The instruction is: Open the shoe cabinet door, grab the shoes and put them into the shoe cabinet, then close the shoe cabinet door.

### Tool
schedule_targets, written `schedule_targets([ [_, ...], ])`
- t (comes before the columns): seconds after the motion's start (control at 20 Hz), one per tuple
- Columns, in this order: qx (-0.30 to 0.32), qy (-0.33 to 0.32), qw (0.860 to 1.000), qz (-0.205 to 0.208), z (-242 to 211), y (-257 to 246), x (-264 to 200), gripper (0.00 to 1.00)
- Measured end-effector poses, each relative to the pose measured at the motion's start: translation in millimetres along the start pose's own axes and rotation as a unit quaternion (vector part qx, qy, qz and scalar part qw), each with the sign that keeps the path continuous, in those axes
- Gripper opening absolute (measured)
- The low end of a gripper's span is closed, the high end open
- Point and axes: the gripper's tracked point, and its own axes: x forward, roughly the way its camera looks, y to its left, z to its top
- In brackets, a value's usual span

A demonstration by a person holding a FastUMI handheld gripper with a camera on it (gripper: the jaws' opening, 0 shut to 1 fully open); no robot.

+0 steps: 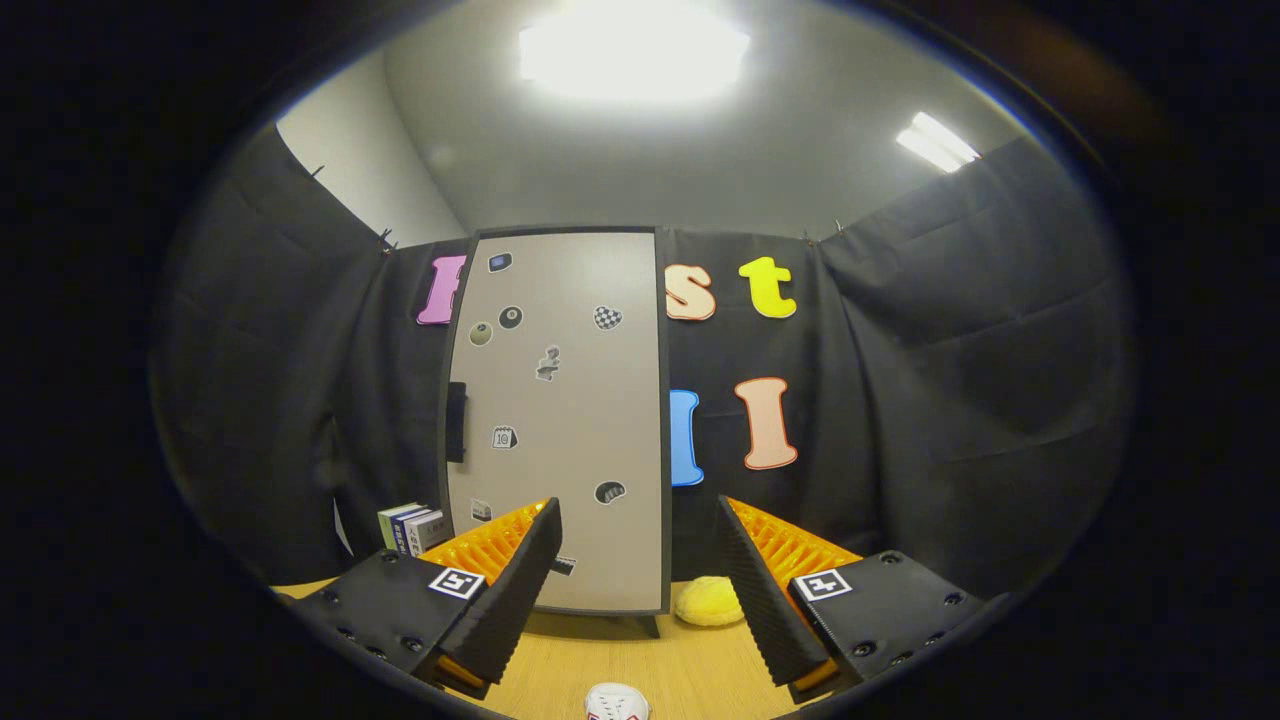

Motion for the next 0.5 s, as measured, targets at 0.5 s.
schedule_targets([
  [0.5, 0.016, -0.024, 0.998, 0.048, 43, 88, 43, 0.96],
])
